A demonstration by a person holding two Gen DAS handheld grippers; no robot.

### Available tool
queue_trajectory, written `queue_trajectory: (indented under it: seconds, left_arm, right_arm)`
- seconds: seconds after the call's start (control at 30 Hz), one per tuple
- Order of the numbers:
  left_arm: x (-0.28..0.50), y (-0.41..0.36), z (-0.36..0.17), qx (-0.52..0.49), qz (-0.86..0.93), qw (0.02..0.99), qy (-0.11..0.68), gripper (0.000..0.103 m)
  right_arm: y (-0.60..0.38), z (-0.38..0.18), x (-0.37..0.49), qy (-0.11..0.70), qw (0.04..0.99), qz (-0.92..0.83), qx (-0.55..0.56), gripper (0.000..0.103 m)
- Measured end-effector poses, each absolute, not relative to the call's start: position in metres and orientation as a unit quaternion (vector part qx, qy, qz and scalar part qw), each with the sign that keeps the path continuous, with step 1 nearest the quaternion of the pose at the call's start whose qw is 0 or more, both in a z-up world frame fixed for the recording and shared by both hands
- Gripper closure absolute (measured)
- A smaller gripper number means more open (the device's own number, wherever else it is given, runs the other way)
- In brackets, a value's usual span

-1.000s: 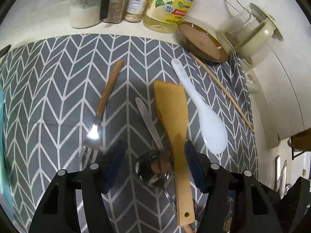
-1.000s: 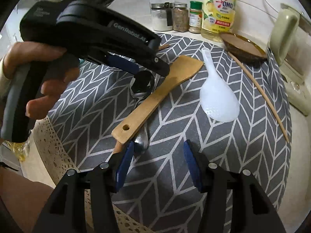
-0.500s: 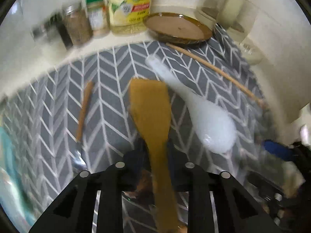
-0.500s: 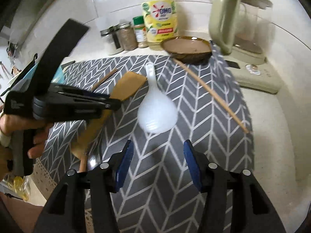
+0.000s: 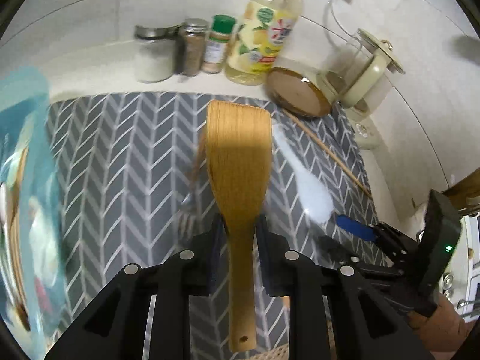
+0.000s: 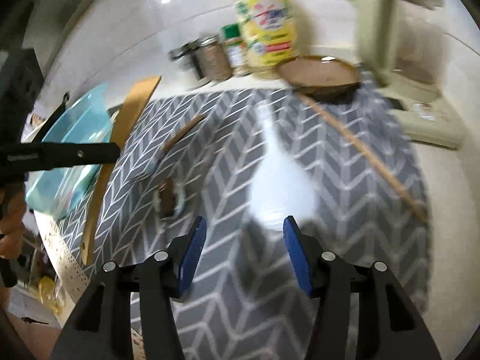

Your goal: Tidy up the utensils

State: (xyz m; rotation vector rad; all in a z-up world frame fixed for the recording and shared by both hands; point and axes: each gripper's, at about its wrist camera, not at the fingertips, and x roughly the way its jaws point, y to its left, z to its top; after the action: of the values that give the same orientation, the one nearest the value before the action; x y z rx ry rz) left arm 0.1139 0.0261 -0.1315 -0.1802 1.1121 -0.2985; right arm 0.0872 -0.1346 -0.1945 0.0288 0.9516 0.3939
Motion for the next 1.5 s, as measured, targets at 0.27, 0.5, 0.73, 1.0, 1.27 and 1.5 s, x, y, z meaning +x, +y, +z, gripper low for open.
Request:
queue_trajectory:
  seconds: [0.27,0.5,0.73,1.0,1.27,1.5]
  left_arm:
    - [0.086,0.047,-0.134,-0.101,-0.139,0.824,0.540,0.080]
    - [0.073,0.051,-0.131,-0.097,-0.144,0.820,0.546,0.080]
    - [0.070,0.054,-0.131,-0.094,-0.142,0.817,0.551,0.080]
    - [0.070,0.050,-0.127,-0.091,-0.149,0.817,0.549,0.080]
    - [0.065,0.061,-0.104,-0.105,-0.150,0.829,0.528,0.080]
    - [0.061,0.068,-0.076,-0.102,-0.157,0.845,0.500,0.079]
  right_arm:
    - [-0.084,-0.202,0.099,0.427,0.867,0.256,-0.021,0.051]
    - [-0.069,-0.209,0.133,0.415,0.851,0.310,-0.088,0.051]
    - [-0.059,-0.211,0.113,0.396,0.832,0.347,-0.176,0.053]
    - [-0.056,-0.210,0.112,0.404,0.857,0.288,-0.141,0.064]
    - [-0.109,-0.190,0.122,0.400,0.875,0.266,0.056,0.064]
    - [-0.119,-0.160,0.106,0.345,0.899,0.256,0.087,0.065]
